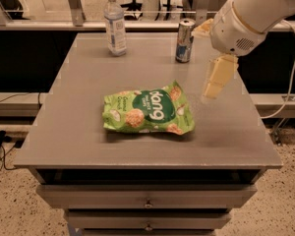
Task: Move blue plastic bottle near green rice chip bag
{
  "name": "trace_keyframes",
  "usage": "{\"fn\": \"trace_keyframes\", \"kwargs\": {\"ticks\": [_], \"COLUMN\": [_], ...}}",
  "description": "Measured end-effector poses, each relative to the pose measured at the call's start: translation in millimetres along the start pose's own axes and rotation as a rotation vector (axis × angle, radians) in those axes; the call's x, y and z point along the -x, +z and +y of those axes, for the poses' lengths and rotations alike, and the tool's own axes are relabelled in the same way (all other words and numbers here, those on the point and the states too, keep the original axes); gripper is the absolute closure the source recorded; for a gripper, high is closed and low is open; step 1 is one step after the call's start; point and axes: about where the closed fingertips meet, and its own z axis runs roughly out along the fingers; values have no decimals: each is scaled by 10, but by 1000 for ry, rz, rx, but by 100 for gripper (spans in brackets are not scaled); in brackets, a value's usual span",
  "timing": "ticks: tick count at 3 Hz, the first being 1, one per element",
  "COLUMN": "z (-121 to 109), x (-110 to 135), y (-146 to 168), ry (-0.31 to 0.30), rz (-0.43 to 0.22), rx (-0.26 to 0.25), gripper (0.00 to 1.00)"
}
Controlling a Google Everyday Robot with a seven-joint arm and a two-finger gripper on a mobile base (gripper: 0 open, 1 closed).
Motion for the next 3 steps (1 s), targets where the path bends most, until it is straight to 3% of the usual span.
{"fn": "trace_keyframes", "kwargs": {"ticks": [1, 2, 3], "z": [0, -256, -752], "x": [3, 135, 412], "y": [0, 183, 484], "ry": [0, 10, 14], "rz": [0, -47, -135], "rx": [0, -19, -17], "gripper": [0, 0, 0]}}
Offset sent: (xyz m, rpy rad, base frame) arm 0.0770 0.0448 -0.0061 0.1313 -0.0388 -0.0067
